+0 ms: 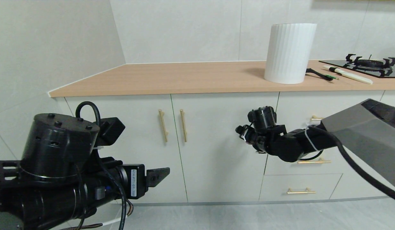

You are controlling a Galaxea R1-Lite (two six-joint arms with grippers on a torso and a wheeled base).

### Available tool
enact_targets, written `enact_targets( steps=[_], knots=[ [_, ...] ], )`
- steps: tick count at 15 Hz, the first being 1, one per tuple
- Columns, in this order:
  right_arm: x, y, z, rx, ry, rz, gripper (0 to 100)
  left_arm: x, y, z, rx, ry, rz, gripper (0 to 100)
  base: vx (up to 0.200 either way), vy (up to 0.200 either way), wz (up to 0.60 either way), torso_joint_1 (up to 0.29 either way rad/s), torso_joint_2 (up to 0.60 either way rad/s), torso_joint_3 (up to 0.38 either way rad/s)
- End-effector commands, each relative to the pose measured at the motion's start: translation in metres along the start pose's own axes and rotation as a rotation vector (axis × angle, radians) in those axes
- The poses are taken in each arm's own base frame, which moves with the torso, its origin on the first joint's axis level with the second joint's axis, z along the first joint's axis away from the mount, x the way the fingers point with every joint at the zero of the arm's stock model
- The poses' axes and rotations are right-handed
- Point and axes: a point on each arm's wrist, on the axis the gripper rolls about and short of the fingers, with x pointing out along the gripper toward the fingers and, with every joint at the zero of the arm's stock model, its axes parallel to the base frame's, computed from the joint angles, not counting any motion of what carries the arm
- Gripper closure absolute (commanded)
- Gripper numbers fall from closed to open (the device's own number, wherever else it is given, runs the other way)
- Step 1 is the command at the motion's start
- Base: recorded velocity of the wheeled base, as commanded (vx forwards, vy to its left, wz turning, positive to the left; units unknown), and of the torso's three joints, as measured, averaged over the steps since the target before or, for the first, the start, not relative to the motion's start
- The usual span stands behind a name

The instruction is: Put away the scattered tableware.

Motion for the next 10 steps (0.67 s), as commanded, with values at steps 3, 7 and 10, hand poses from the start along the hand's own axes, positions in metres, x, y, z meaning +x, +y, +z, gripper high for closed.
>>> enact_targets(
  steps=[3,7,10],
  knots=[
    [-0.137,-0.001,0.053,-0.08,0.013,0.267,0,-0.014,0.003,0.005,-0.012,-0.053,-0.017,0,0.0,0.0,0.0,0.0,0.0,0.0],
    [-0.233,-0.053,0.078,-0.181,-0.14,0.267,0,-0.048,0.016,0.029,-0.078,-0.288,-0.061,0,0.0,0.0,0.0,0.0,0.0,0.0],
    [-0.289,-0.099,0.072,-0.235,-0.241,0.239,0,-0.061,0.026,0.033,-0.105,-0.351,-0.035,0,0.0,0.0,0.0,0.0,0.0,0.0]
  ],
)
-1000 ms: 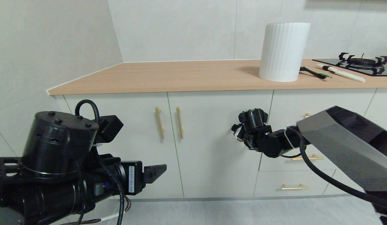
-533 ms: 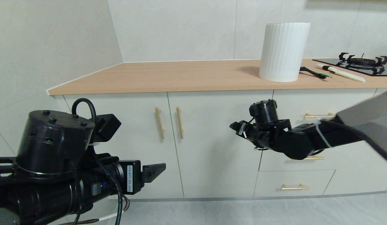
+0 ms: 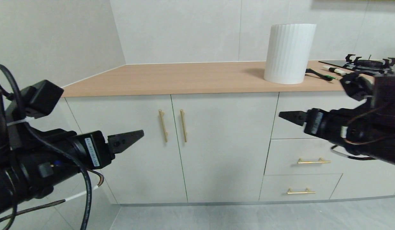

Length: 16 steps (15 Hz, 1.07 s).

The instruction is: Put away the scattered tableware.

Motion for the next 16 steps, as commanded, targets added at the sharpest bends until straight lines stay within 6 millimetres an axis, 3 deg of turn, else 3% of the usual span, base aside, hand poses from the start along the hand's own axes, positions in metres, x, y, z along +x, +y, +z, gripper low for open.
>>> enact_targets(
  steps=[1,2,3,4,5,7,9,13,16],
  knots=[
    [-0.12,-0.046,-0.015,-0.109,-0.193,-0.031,0,-0.032,0.012,0.008,-0.011,-0.101,0.008,0,0.0,0.0,0.0,0.0,0.0,0.0],
    [-0.129,-0.049,-0.016,-0.118,-0.216,-0.039,0,-0.037,0.015,0.007,-0.007,-0.111,0.011,0,0.0,0.0,0.0,0.0,0.0,0.0],
    [-0.169,-0.065,-0.027,-0.128,-0.342,-0.11,0,-0.068,0.027,-0.004,0.04,-0.165,-0.004,0,0.0,0.0,0.0,0.0,0.0,0.0],
    [-0.192,-0.07,-0.036,-0.134,-0.41,-0.16,0,-0.086,0.037,-0.018,0.099,-0.194,-0.005,0,0.0,0.0,0.0,0.0,0.0,0.0],
    [-0.206,-0.072,-0.042,-0.142,-0.435,-0.178,0,-0.098,0.045,-0.026,0.144,-0.223,0.009,0,0.0,0.0,0.0,0.0,0.0,0.0],
    [-0.253,-0.078,-0.076,-0.225,-0.457,-0.195,0,-0.133,0.065,-0.047,0.222,-0.348,0.104,0,0.0,0.0,0.0,0.0,0.0,0.0],
    [-0.278,-0.082,-0.094,-0.275,-0.429,-0.207,0,-0.161,0.074,-0.065,0.22,-0.399,0.132,0,0.0,0.0,0.0,0.0,0.0,0.0],
    [-0.287,-0.083,-0.102,-0.262,-0.441,-0.299,0,-0.19,0.083,-0.107,0.231,-0.433,0.291,0,0.0,0.0,0.0,0.0,0.0,0.0],
    [-0.274,-0.09,-0.115,-0.241,-0.408,-0.463,0,-0.196,0.082,-0.123,0.255,-0.496,0.397,0,0.0,0.0,0.0,0.0,0.0,0.0]
  ],
)
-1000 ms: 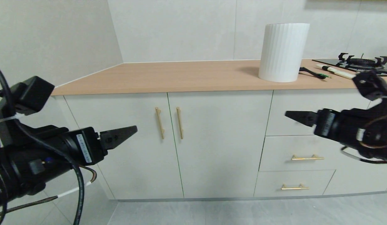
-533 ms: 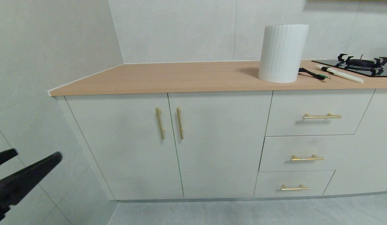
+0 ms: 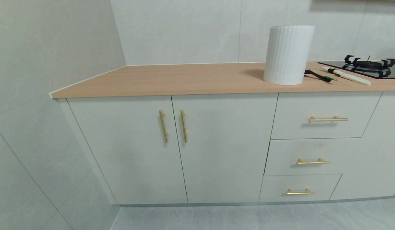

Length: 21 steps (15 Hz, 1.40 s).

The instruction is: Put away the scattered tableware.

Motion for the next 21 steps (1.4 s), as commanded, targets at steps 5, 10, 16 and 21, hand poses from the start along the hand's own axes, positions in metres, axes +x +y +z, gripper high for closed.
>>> enact_targets(
  steps=[5,10,16,21],
  knots=[
    [0.002,0.004,-0.049,-0.138,0.026,-0.086,0,-0.016,-0.002,-0.041,0.068,-0.079,0.165,0,0.0,0.0,0.0,0.0,0.0,0.0],
    [0.026,0.009,-0.089,-0.131,-0.038,0.081,0,0.007,-0.005,-0.093,0.072,-0.002,0.131,0,0.0,0.0,0.0,0.0,0.0,0.0],
    [0.026,0.012,-0.094,-0.164,0.01,0.221,0,0.007,-0.011,-0.098,0.031,0.048,-0.127,0,0.0,0.0,0.0,0.0,0.0,0.0],
    [0.034,0.011,-0.092,-0.179,0.11,0.141,0,0.007,-0.011,-0.099,0.031,0.048,-0.127,0,0.0,0.0,0.0,0.0,0.0,0.0]
  ],
)
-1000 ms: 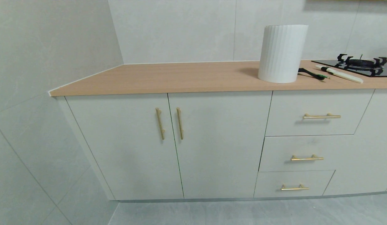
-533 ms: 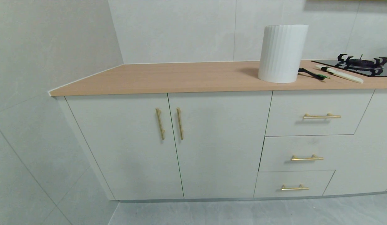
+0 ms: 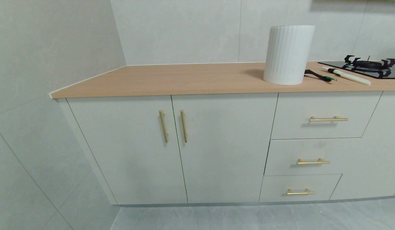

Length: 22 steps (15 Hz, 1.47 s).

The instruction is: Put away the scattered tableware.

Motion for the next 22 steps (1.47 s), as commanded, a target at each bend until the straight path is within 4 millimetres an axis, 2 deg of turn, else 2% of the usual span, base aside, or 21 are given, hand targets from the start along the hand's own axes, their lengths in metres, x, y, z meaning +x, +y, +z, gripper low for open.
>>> enact_targets(
  steps=[1,2,5,13,22],
  knots=[
    [0.0031,-0.0004,0.0012,-0.004,0.037,-0.014,0,0.0,0.0,-0.0001,-0.002,0.002,0.0,0,0.0,0.0,0.0,0.0,0.0,0.0],
    [-0.0049,-0.0001,-0.0017,0.014,-0.057,-0.007,0,0.0,0.0,-0.0001,-0.006,0.002,0.0,0,0.0,0.0,0.0,0.0,0.0,0.0],
    [-0.0049,0.0013,-0.0073,0.051,-0.001,0.033,0,0.0,0.0,-0.0001,-0.019,0.002,0.0,0,0.0,0.0,0.0,0.0,0.0,0.0],
    [-0.0048,0.0014,-0.0063,0.057,-0.014,0.04,0,0.0,0.0,-0.0001,-0.015,0.002,0.0,0,0.0,0.0,0.0,0.0,0.0,0.0],
    [-0.0048,0.0014,-0.0063,0.057,-0.014,0.04,0,0.0,0.0,-0.0001,-0.018,0.002,0.0,0,0.0,-0.2,0.0,0.006,0.0,0.004]
  ],
)
